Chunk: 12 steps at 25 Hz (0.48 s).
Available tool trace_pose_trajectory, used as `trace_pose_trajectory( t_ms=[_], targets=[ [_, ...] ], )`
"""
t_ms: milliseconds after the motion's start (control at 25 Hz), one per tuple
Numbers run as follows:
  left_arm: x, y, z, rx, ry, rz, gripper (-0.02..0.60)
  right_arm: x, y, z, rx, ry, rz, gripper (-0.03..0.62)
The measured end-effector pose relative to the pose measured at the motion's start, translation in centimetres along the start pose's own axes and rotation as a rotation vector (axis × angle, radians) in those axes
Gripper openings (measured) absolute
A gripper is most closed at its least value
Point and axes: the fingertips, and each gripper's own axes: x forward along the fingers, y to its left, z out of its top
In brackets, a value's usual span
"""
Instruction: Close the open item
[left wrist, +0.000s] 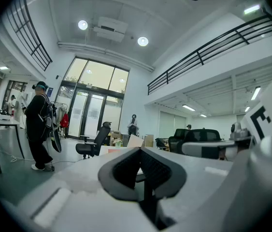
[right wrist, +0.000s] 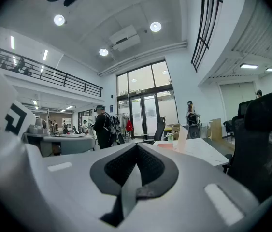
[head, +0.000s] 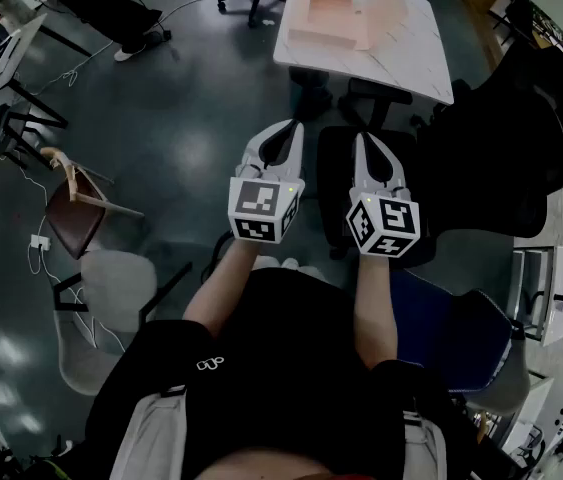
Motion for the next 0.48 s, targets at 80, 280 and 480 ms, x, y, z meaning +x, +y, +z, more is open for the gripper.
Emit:
trace_pose_trajectory(
  t_ms=[80,280,480],
  targets=[
    [0.7,-0.4,0.1,-0.001,-0.002,-0.002,0.0,0.2,-0.6,0.2,-0.004,-0.002,0.004,-0.002],
    [1.5,-1.2,-0.1,-0.001,0.005,-0.004,0.0,0.1,-2.4,0.4,0.052,-0.024,-0.007,0.0],
    [1.8,-0.5,-1.1,-0.019,0.02,0.026,0.0,0.2,-3.2,-0.7,0.073,-0.016,-0.001,0.0]
  ],
)
